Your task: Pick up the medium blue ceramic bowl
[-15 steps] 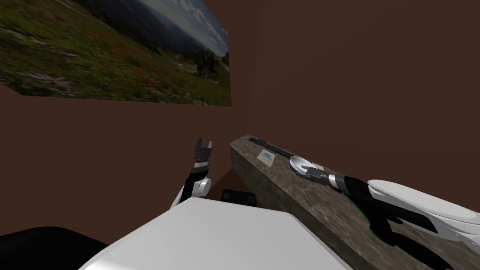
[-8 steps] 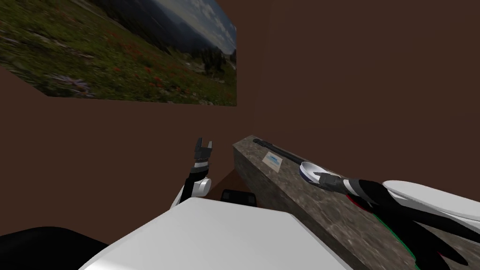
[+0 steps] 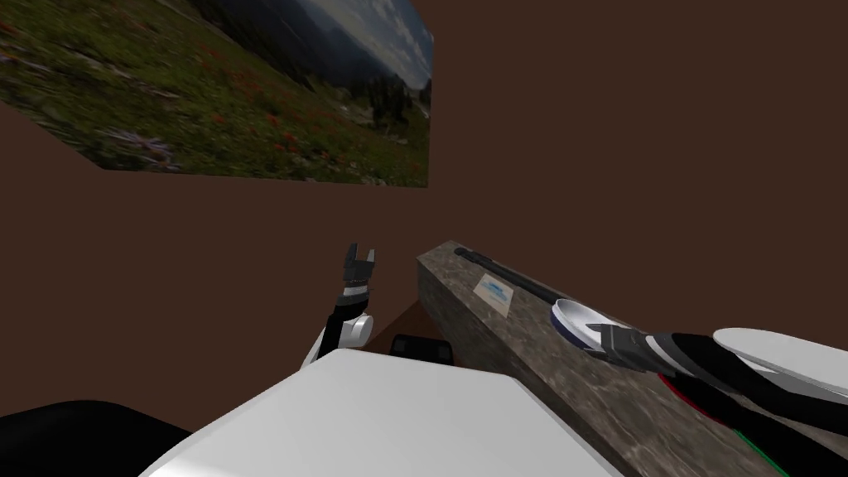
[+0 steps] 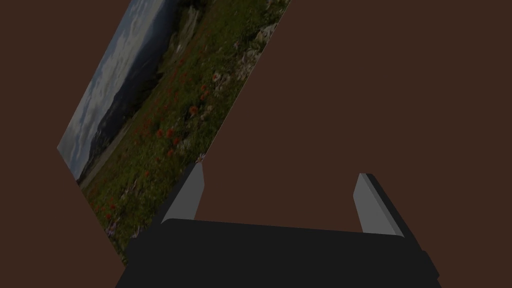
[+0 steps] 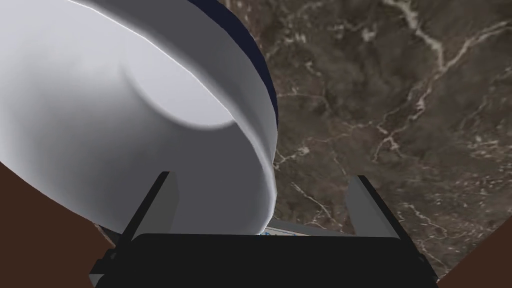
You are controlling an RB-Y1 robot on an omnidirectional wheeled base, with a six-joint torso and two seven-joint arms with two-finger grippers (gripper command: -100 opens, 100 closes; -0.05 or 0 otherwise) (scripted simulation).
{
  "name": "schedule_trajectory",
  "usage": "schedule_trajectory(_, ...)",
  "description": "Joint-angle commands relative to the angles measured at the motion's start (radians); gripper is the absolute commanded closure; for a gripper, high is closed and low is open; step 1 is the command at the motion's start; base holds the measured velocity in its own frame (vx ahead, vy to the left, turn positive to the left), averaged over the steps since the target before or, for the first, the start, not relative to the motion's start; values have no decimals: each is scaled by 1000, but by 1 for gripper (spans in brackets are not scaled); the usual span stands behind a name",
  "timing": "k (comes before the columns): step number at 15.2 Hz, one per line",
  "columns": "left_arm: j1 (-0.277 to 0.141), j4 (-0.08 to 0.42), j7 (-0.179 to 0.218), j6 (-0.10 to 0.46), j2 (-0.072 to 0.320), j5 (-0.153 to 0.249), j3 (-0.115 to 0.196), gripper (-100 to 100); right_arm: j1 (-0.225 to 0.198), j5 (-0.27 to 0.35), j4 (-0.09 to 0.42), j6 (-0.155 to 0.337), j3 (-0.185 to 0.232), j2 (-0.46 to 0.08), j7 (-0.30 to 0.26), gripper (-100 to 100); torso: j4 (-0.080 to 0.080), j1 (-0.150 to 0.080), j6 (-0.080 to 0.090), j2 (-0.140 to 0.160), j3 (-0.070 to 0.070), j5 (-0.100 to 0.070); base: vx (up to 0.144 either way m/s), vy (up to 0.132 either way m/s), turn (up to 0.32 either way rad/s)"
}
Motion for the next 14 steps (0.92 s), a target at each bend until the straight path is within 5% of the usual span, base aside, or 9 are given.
schedule_trajectory(1,0,0,0,0,0,0,0,0,27,26,30,-15,23,-30,7,-100,0,0,0,0,0,0,56,51,157)
schedule_trajectory(4,0,0,0,0,0,0,0,0,49,52,53,-26,51,-57,7,-100,0,1,0,0,0,0,55,55,84)
schedule_trajectory(9,0,0,0,0,0,0,0,0,30,59,90,12,85,29,1,-100,1,-6,0,6,3,-2,-34,-22,213)
schedule_trajectory(10,0,0,0,0,0,0,0,0,38,54,72,6,73,7,-1,-100,2,-7,0,8,4,-2,-52,-33,93)
schedule_trajectory(11,0,0,0,0,0,0,0,0,41,52,72,11,74,9,-1,100,2,-6,1,8,5,-2,-17,-13,4)
schedule_trajectory(14,0,0,0,0,0,0,0,0,41,52,72,10,74,10,-2,100,1,-5,0,5,3,-1,-4,-2,-4)
